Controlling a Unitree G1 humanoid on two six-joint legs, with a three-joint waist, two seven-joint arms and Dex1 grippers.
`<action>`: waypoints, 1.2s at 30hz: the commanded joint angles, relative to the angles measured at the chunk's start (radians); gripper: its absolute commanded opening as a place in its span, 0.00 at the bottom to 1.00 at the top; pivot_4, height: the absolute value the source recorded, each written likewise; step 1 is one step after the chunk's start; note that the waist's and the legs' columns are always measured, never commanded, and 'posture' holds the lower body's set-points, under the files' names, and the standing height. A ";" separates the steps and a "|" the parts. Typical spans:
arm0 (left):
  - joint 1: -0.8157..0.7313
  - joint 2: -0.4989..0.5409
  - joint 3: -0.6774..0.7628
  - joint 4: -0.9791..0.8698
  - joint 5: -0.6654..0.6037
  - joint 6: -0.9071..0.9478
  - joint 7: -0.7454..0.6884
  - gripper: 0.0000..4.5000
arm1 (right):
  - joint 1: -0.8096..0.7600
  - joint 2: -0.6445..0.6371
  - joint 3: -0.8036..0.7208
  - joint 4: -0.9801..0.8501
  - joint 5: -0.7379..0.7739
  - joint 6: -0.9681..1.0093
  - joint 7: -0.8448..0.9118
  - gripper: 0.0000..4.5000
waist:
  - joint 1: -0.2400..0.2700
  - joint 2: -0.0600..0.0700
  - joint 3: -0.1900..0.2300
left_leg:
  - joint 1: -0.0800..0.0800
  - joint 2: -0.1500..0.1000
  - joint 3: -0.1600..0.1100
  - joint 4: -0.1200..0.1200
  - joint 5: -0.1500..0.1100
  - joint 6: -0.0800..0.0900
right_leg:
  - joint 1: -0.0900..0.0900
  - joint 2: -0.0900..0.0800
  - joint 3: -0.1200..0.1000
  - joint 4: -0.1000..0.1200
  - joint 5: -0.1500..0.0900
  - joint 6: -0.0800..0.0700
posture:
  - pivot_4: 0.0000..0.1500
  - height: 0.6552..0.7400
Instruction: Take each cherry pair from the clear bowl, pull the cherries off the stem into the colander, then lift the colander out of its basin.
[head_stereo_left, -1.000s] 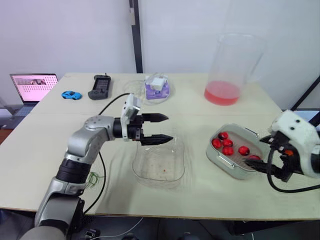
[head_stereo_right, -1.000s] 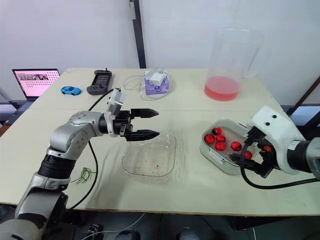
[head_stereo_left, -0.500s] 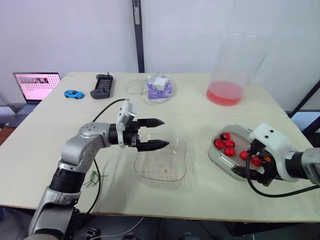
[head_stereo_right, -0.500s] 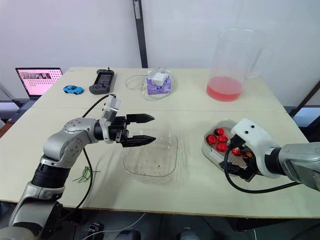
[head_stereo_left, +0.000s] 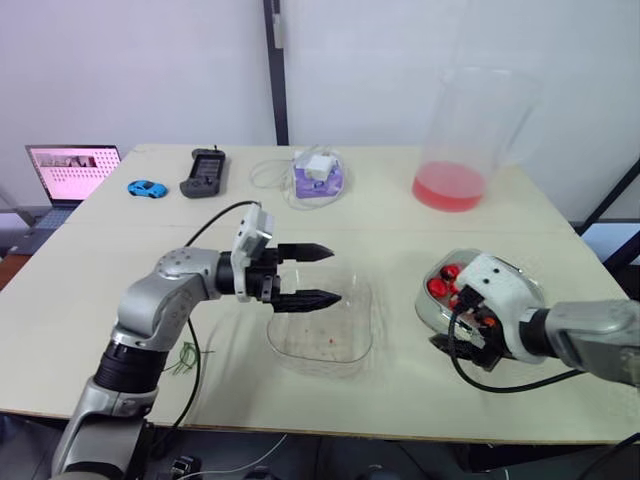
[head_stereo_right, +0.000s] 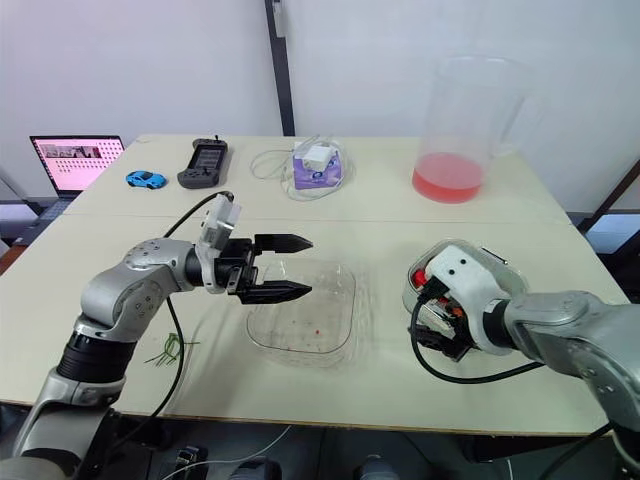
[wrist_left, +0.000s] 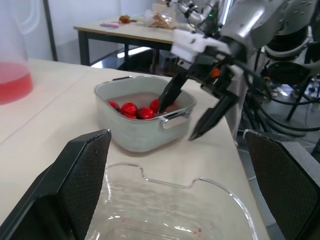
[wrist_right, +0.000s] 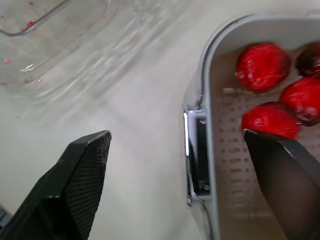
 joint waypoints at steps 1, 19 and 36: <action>-0.006 0.004 0.009 -0.044 -0.029 0.000 -0.010 1.00 | -0.025 0.009 -0.007 0.008 -0.001 0.007 -0.029 0.71 | -0.001 0.000 0.000 | 0.000 0.000 0.000 0.000 0.000 0.000 | 0.000 0.000 0.000 0.000 0.000 0.000 | 1.00 0.92; -0.004 0.027 0.017 -0.046 -0.029 0.002 0.001 1.00 | -0.051 -0.012 0.012 0.058 0.107 0.007 -0.120 0.35 | -0.001 0.000 0.000 | 0.000 0.000 0.000 0.000 0.000 0.000 | 0.000 0.000 0.000 0.000 0.000 0.000 | 1.00 0.92; -0.019 0.032 0.004 0.002 0.009 -0.048 -0.014 1.00 | -0.052 -0.045 0.003 0.055 0.131 0.007 -0.126 0.04 | 0.000 0.000 0.000 | 0.000 0.000 0.000 0.000 0.000 0.000 | -0.001 0.000 0.000 0.000 0.000 0.000 | 1.00 0.92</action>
